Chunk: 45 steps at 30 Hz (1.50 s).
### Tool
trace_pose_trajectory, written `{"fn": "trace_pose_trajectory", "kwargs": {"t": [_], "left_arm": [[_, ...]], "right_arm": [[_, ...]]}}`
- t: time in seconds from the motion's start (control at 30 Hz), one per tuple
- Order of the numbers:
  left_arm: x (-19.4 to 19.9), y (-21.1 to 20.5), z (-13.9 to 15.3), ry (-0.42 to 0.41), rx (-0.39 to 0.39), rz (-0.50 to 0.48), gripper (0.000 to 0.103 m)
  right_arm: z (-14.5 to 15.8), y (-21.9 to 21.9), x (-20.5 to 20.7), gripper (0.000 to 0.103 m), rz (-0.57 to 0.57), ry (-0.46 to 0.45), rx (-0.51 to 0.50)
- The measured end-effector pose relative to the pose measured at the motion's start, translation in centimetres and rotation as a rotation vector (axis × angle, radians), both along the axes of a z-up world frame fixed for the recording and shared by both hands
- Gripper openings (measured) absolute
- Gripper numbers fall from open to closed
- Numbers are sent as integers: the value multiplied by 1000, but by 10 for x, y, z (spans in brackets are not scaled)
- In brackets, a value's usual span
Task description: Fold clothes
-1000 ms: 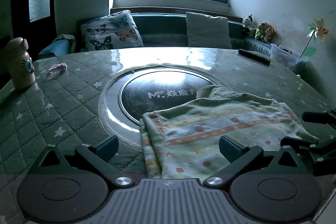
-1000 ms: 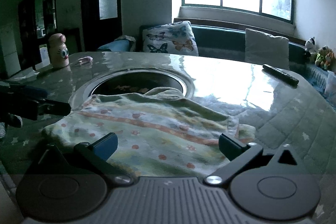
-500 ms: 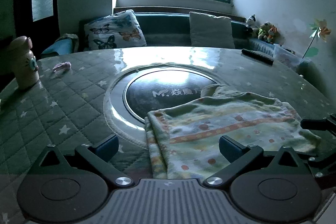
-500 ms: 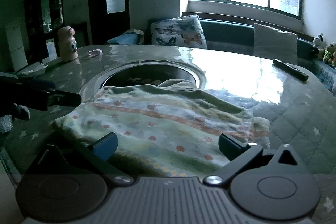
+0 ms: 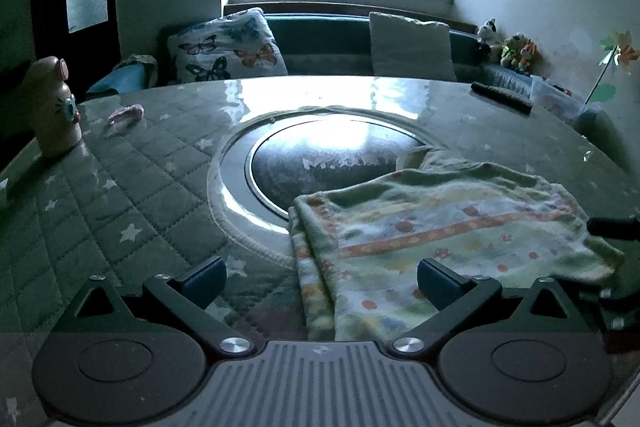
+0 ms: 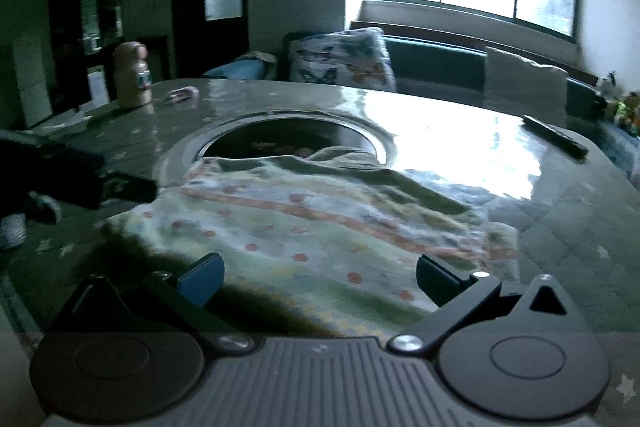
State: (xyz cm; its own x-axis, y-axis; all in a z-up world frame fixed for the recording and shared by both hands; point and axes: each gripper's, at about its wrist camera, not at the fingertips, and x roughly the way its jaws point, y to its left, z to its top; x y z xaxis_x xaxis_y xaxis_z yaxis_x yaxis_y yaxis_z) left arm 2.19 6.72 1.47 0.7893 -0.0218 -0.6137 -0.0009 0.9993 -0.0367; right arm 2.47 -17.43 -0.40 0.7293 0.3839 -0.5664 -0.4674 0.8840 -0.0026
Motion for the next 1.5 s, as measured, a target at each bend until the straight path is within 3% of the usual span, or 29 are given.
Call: {"fn": "trace_pose_trajectory", "kwargs": {"t": [0.27,0.47,0.63,0.97,1.17,1.5], "left_arm": [[3,1,-8,27,8,8,103],[3,-8,-1,8,23,-12,103],[8,-25,3,-6,34,-60,103],[15,-55,-23,52,130,-127,103],[15,-52,-30,69,100,-124,103],[8,-34,-15,50,52,-80,103]], "right_arm": [[-7,-10,23,103,-119,8,-17],[-23,-4,17,103,-75,14,-99],[-14,-5,13,103,-57,-23,-116],[-14,-8,8,103,-35,-30,-126],[-19,-5,9,103,-12,-23,-129],[-7,-6,2,103,12,-41,-106]]}}
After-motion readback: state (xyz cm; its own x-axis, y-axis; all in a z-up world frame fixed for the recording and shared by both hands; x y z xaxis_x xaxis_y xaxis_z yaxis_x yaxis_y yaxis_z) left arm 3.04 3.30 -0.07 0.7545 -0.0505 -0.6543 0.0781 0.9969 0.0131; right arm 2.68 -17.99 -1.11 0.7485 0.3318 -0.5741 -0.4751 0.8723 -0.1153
